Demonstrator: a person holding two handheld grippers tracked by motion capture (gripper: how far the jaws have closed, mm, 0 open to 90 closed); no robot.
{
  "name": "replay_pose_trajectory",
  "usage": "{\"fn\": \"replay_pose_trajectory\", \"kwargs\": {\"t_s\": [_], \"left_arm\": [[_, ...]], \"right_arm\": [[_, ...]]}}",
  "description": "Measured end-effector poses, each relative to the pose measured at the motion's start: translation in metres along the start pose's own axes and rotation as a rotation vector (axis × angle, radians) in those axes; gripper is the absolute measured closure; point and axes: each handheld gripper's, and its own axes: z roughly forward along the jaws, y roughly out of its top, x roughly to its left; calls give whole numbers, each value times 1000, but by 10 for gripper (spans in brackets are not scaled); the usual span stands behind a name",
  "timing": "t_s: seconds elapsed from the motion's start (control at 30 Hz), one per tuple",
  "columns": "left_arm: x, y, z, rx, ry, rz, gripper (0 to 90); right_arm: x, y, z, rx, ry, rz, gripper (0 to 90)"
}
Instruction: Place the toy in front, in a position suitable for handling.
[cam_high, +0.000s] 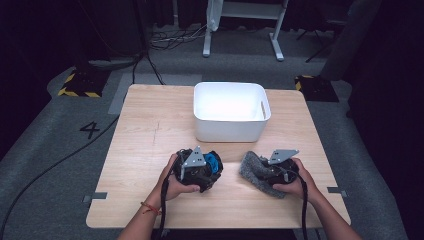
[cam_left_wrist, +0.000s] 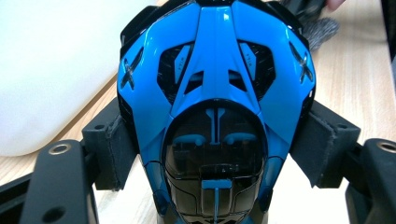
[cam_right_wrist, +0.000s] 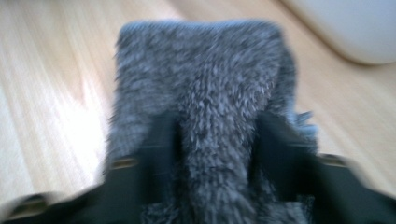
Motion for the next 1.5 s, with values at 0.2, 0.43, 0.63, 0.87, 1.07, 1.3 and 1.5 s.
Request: {"fn": "replay_pose_trajectory", "kwargs": {"t_s": [0.2, 0.43, 0.63, 0.87, 1.07, 1.3, 1.5], "left_arm": [[-3, 2, 1, -22, -16, -2, 244], [-6, 7, 5, -43, -52, -7, 244], [-9, 14, 10, -53, -69, 1, 244], [-19, 25, 20, -69, -102, 41, 244], [-26, 30, 25, -100, -134, 57, 244], [-31, 35, 29, -124, -160, 66, 244], [-30, 32, 30, -140, -167, 37, 244]], "right_arm": [[4, 5, 5, 52, 14, -39, 784], [5, 3, -14, -119, 26, -8, 795], [9, 7, -38, -279, 71, -2, 795], [17, 15, -61, -445, 132, 5, 795], [28, 22, -61, -465, 176, -31, 794], [43, 27, -50, -432, 232, -93, 794], [50, 28, -34, -374, 245, -117, 795]]}}
